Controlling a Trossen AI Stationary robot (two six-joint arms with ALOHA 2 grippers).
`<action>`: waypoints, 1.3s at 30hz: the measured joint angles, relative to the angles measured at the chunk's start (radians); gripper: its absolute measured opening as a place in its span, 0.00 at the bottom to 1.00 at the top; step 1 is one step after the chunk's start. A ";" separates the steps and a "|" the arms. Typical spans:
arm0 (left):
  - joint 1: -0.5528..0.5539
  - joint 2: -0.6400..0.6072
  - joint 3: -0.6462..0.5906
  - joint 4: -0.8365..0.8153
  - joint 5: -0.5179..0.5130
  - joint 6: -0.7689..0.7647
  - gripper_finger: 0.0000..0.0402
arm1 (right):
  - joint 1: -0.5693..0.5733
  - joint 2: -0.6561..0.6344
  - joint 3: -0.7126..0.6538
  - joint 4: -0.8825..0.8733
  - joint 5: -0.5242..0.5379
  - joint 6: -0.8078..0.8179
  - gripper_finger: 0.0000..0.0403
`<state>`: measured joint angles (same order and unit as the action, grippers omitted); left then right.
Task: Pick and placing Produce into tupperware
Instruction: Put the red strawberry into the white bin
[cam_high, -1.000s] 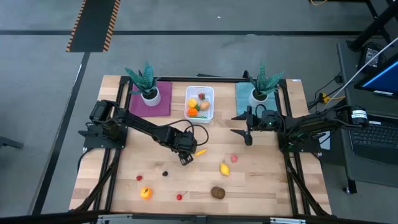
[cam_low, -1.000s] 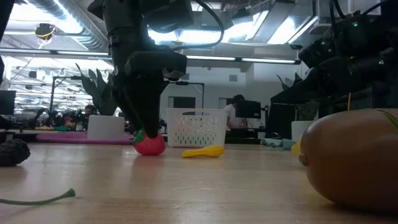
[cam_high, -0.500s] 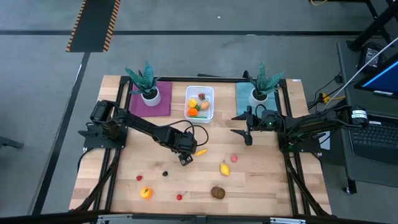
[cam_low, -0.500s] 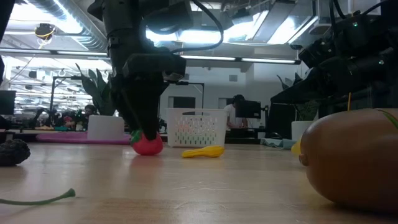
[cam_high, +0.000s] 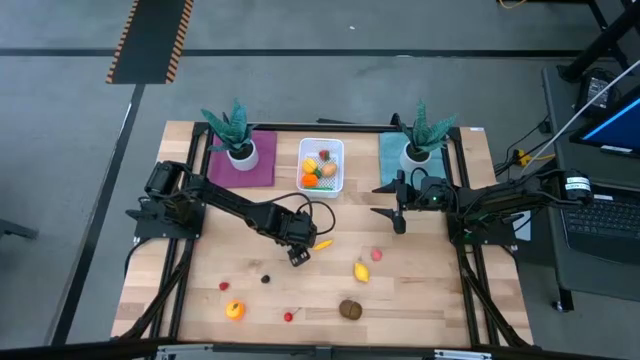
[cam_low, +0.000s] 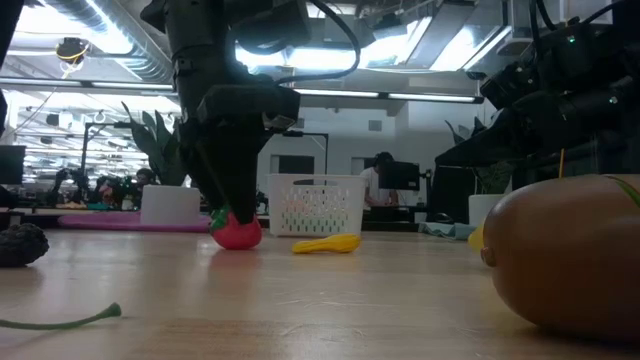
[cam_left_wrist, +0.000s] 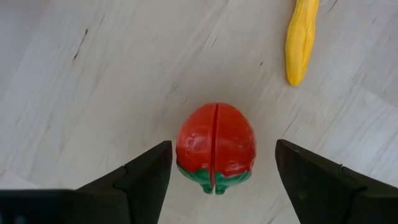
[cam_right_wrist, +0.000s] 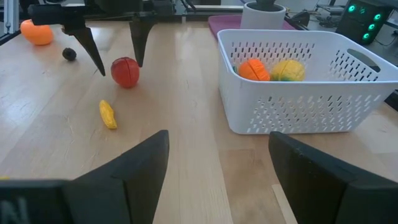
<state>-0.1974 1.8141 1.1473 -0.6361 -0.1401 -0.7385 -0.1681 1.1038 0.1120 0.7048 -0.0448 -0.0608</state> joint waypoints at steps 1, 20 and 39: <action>0.001 0.000 0.000 0.000 0.000 0.007 0.69 | 0.000 0.000 0.000 0.000 0.000 0.000 0.69; 0.003 -0.001 -0.028 0.026 -0.060 0.015 0.65 | 0.000 0.000 0.000 0.000 0.000 0.000 0.69; 0.010 0.051 -0.028 0.046 -0.052 0.016 0.64 | 0.000 0.000 0.000 0.001 0.000 0.006 0.69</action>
<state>-0.1879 1.8652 1.1191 -0.5903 -0.1925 -0.7223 -0.1680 1.1038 0.1116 0.7055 -0.0449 -0.0547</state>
